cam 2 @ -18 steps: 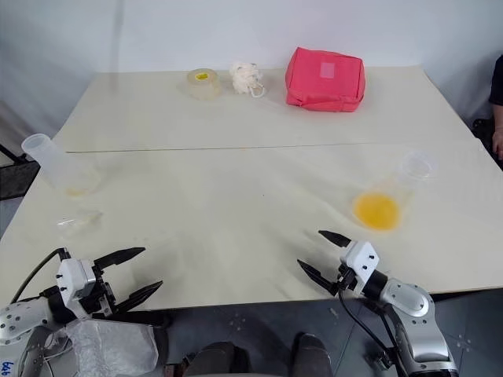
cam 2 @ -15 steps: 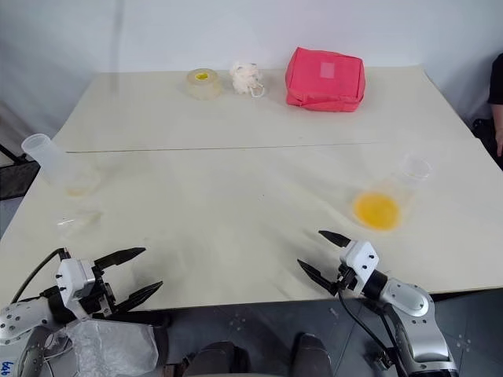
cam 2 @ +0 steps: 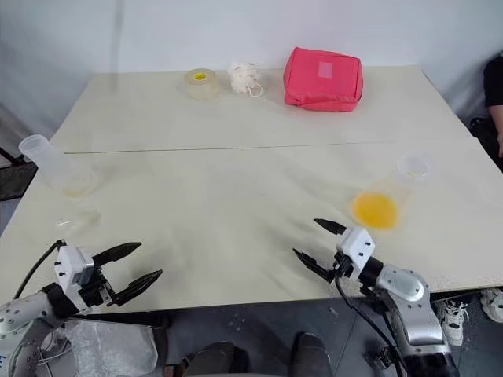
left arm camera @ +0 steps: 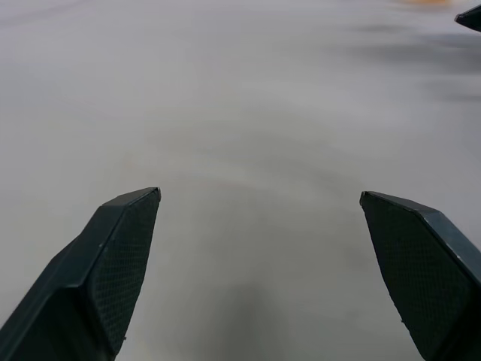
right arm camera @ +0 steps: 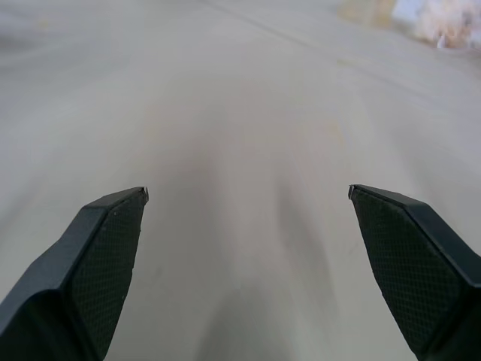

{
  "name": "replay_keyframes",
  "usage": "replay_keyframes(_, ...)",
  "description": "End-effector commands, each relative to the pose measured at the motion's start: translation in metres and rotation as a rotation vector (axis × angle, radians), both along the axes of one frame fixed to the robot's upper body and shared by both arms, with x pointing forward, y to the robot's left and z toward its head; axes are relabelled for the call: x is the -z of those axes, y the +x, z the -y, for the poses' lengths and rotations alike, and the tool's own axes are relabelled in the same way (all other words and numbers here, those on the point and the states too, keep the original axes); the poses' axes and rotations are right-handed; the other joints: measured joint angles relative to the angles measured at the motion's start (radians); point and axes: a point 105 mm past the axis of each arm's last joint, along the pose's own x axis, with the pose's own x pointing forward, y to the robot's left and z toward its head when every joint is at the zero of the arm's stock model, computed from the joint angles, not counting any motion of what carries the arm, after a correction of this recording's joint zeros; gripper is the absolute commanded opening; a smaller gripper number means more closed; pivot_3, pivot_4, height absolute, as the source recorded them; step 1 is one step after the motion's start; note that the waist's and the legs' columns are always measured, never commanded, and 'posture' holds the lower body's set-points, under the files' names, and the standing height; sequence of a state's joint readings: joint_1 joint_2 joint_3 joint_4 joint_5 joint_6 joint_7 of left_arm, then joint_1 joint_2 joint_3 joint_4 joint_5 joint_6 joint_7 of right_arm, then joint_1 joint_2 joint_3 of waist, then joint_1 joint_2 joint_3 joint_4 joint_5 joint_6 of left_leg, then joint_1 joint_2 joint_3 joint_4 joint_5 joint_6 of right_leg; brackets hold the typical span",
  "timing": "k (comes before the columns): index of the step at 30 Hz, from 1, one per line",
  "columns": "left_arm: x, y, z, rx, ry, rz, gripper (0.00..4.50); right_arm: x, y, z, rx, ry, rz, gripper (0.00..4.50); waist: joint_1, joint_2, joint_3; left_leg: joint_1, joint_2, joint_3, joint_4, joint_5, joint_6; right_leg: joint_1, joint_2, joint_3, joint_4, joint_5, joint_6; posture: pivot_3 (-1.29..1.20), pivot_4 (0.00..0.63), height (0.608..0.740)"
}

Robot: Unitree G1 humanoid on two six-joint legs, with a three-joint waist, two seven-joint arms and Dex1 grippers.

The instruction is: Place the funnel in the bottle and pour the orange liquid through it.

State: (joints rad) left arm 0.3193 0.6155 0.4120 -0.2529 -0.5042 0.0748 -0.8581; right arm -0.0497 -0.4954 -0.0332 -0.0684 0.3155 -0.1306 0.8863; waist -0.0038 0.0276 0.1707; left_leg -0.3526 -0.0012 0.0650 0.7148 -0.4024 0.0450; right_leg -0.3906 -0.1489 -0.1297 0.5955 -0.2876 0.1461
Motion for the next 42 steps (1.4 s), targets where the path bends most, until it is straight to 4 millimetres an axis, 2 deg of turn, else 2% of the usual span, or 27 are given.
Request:
replay_keyframes(1, -0.028, -0.010, -0.017, -0.145, -0.013, 0.125, 4.50, -0.012, 0.003, -0.011, -0.074, 0.027, 0.025, 4.49, 0.000, 0.000, 0.000, 0.000, 0.000, 0.000, 0.000, 0.000, 0.000, 0.000, 0.000, 0.000, 0.000, 0.000, 0.000, 0.00, 0.150, 0.740)
replay_keyframes(5, -0.050, -0.032, -0.039, -0.326, -0.027, 0.184, 4.50, -0.024, 0.011, -0.019, -0.152, 0.023, 0.042, 4.49, -0.001, -0.003, 0.002, 0.000, 0.000, 0.000, 0.000, 0.000, 0.000, 0.000, 0.000, 0.000, -0.001, 0.000, 0.000, 0.00, 0.150, 0.740)
replay_keyframes(7, -0.061, -0.043, -0.063, -0.490, -0.062, 0.218, 4.50, -0.033, 0.015, -0.025, -0.208, 0.025, 0.057, 4.49, -0.001, -0.003, 0.002, 0.000, 0.001, 0.000, 0.000, 0.000, 0.000, 0.000, 0.000, 0.000, -0.001, 0.000, 0.000, 0.00, 0.150, 0.740)
replay_keyframes(10, -0.065, -0.047, -0.084, -0.625, -0.067, 0.223, 4.50, -0.041, 0.020, -0.032, -0.255, 0.031, 0.070, 4.49, 0.005, -0.003, 0.002, 0.000, 0.001, -0.001, 0.001, 0.000, 0.000, 0.001, 0.000, 0.000, -0.001, 0.000, 0.000, 0.00, 0.150, 0.740)
replay_keyframes(14, -0.065, -0.041, -0.110, -0.799, -0.055, 0.218, 4.50, -0.055, 0.023, -0.042, -0.316, 0.040, 0.093, 4.49, 0.005, -0.003, 0.002, 0.000, 0.000, -0.003, 0.002, 0.000, 0.000, 0.002, 0.000, 0.000, -0.001, 0.000, 0.000, 0.00, 0.150, 0.740)
replay_keyframes(18, -0.070, -0.020, -0.135, -0.925, -0.082, 0.238, 4.50, -0.066, 0.023, -0.049, -0.352, 0.041, 0.116, 4.49, 0.003, -0.004, 0.002, 0.000, -0.001, -0.004, 0.002, 0.000, 0.000, 0.001, 0.000, 0.000, 0.001, 0.000, 0.000, 0.00, 0.150, 0.740)
replay_keyframes(28, -0.087, 0.054, -0.162, -0.987, -0.070, 0.297, 4.50, -0.080, 0.007, -0.057, -0.418, 0.034, 0.129, 4.49, 0.000, -0.005, 0.001, 0.000, -0.002, -0.003, 0.001, 0.000, -0.001, -0.001, 0.000, -0.002, 0.007, 0.000, 0.000, 0.00, 0.150, 0.740)
replay_keyframes(42, -0.098, 0.132, -0.167, -0.933, -0.084, 0.330, 4.50, -0.090, -0.001, -0.061, -0.377, 0.050, 0.158, 4.49, 0.001, -0.010, 0.002, 0.000, -0.005, -0.001, 0.001, 0.000, -0.002, -0.002, 0.001, -0.005, 0.008, 0.000, 0.000, 0.00, 0.150, 0.740)
